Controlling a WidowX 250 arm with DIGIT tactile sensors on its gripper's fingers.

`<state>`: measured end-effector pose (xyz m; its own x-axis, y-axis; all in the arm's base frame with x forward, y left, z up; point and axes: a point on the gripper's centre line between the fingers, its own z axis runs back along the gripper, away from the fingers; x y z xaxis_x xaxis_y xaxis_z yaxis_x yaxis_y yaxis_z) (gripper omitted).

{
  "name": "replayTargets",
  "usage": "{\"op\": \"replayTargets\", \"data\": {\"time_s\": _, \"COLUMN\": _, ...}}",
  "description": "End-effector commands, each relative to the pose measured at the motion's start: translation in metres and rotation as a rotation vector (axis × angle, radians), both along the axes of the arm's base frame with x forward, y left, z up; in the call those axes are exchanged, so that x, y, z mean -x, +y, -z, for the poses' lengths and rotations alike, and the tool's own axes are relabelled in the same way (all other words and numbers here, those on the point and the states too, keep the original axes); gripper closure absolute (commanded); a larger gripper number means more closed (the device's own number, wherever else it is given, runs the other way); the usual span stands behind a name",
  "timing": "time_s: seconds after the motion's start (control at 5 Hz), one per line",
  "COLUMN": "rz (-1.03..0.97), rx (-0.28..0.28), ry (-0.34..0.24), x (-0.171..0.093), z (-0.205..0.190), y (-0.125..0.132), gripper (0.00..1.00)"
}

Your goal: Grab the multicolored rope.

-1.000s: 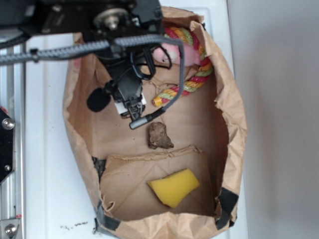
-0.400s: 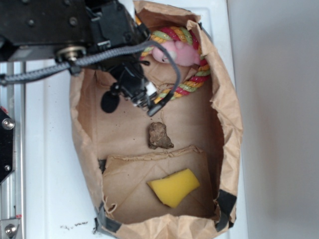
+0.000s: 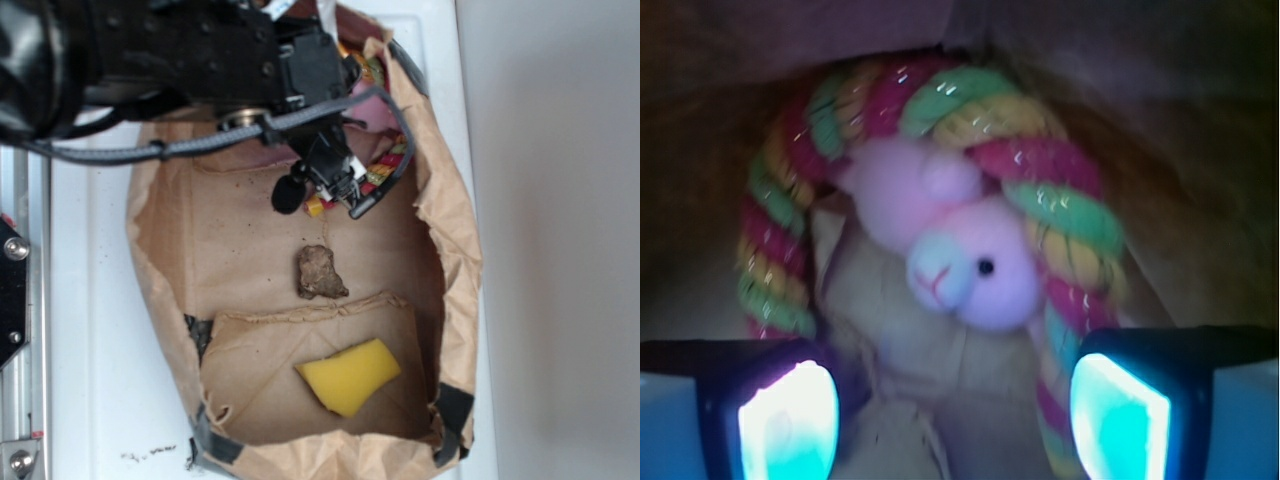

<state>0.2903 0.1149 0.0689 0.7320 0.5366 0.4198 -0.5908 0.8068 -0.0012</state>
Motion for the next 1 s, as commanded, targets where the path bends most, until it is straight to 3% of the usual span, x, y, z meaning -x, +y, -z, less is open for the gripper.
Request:
{"op": "replayTargets", "data": {"time_s": 0.0, "rz": 0.015, "rx": -0.060, "ry": -0.028, "x": -0.012, "z": -0.003, "y": 0.012, "gripper": 0.00}}
{"op": "replayTargets", "data": {"time_s": 0.4, "rz": -0.004, "rx": -0.102, "ry": 0.012, "x": 0.005, "z": 0.002, "y": 0.031, "gripper": 0.00}}
{"op": "replayTargets", "data": {"time_s": 0.8, "rz": -0.051, "rx": -0.072, "ry": 0.020, "x": 0.021, "z": -0.014, "y": 0.041, "gripper": 0.00}}
